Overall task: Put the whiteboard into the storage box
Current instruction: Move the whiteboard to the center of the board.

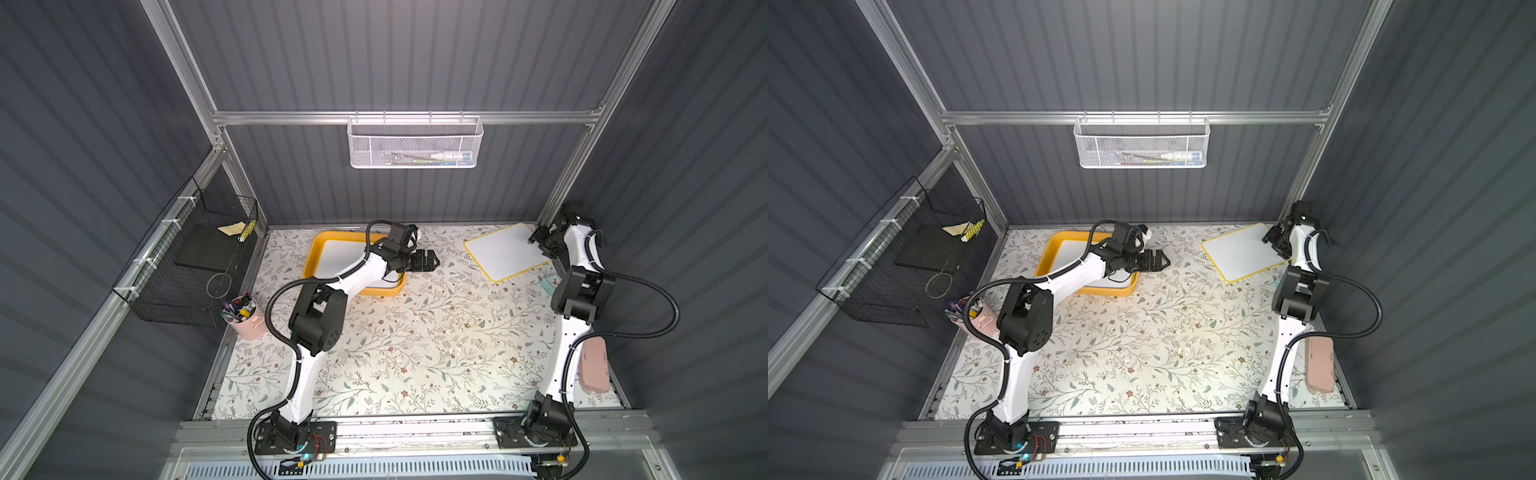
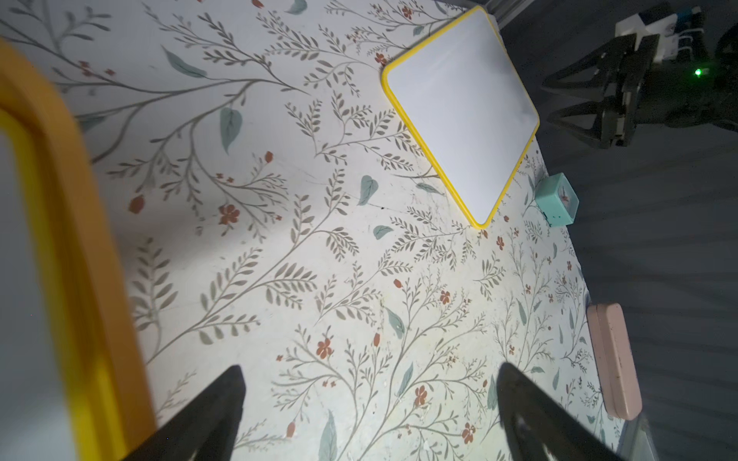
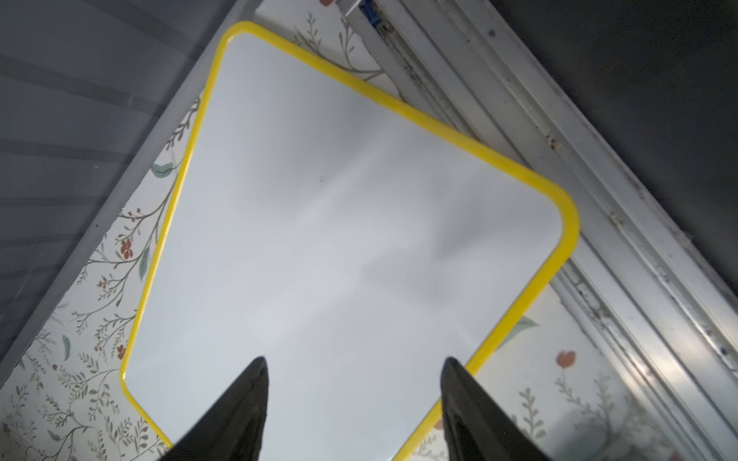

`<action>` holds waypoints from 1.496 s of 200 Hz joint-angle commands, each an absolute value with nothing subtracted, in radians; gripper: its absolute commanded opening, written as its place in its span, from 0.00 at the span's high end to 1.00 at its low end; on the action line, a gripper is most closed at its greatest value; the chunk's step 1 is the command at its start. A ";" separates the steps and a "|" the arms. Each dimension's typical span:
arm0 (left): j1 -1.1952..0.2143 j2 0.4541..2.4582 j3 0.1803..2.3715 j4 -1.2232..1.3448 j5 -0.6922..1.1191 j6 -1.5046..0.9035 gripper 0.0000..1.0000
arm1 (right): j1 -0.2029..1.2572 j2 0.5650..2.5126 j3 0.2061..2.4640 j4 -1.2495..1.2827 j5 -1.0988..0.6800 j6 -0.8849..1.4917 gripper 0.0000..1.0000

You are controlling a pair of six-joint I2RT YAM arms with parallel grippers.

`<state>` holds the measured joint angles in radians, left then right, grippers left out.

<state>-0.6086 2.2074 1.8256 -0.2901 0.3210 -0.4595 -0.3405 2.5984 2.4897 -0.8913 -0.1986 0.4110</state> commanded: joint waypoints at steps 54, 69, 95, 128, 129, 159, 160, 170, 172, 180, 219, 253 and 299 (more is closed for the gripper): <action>-0.648 2.509 2.260 -0.389 0.379 -0.521 0.03 | -0.321 2.671 2.535 -0.955 -0.271 0.439 0.30; -0.653 2.573 2.360 -0.384 0.382 -0.544 0.04 | -0.315 2.670 2.523 -0.984 -0.276 0.432 0.30; -0.658 2.626 2.404 -0.274 0.377 -0.607 0.05 | -0.297 2.665 2.522 -1.050 -0.261 0.412 0.30; -0.669 2.652 2.407 -0.200 0.386 -0.664 0.06 | -0.257 2.661 2.507 -1.148 -0.254 0.377 0.30; -0.670 2.651 2.406 -0.199 0.385 -0.666 0.06 | -0.256 2.660 2.507 -1.151 -0.253 0.377 0.30; -0.682 2.665 2.382 -0.136 0.345 -0.708 0.07 | -0.205 2.612 2.401 -1.171 -0.242 0.356 0.30; -0.683 2.666 2.382 -0.131 0.343 -0.711 0.07 | -0.204 2.609 2.395 -1.171 -0.242 0.356 0.30; -0.689 2.677 2.375 -0.089 0.336 -0.740 0.07 | -0.189 2.587 2.346 -1.166 -0.241 0.354 0.31; -0.691 2.681 2.377 -0.082 0.336 -0.746 0.07 | -0.187 2.581 2.335 -1.165 -0.238 0.353 0.31; -0.697 2.698 2.393 -0.062 0.339 -0.771 0.08 | -0.173 2.561 2.296 -1.162 -0.233 0.353 0.31; -0.718 2.693 2.376 -0.025 0.343 -0.789 0.08 | -0.098 2.479 2.127 -1.120 -0.212 0.350 0.31; -0.718 2.646 2.297 0.005 0.335 -0.783 0.08 | -0.065 2.444 2.088 -1.126 -0.201 0.348 0.31; -0.718 2.611 2.251 0.029 0.351 -0.786 0.08 | -0.051 2.463 2.108 -1.160 -0.175 0.338 0.32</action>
<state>-0.7204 2.6884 2.2772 -0.0063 0.3416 -0.7799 -0.0551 2.4264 2.1147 -1.0973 -0.2146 0.3542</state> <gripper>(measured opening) 0.921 0.686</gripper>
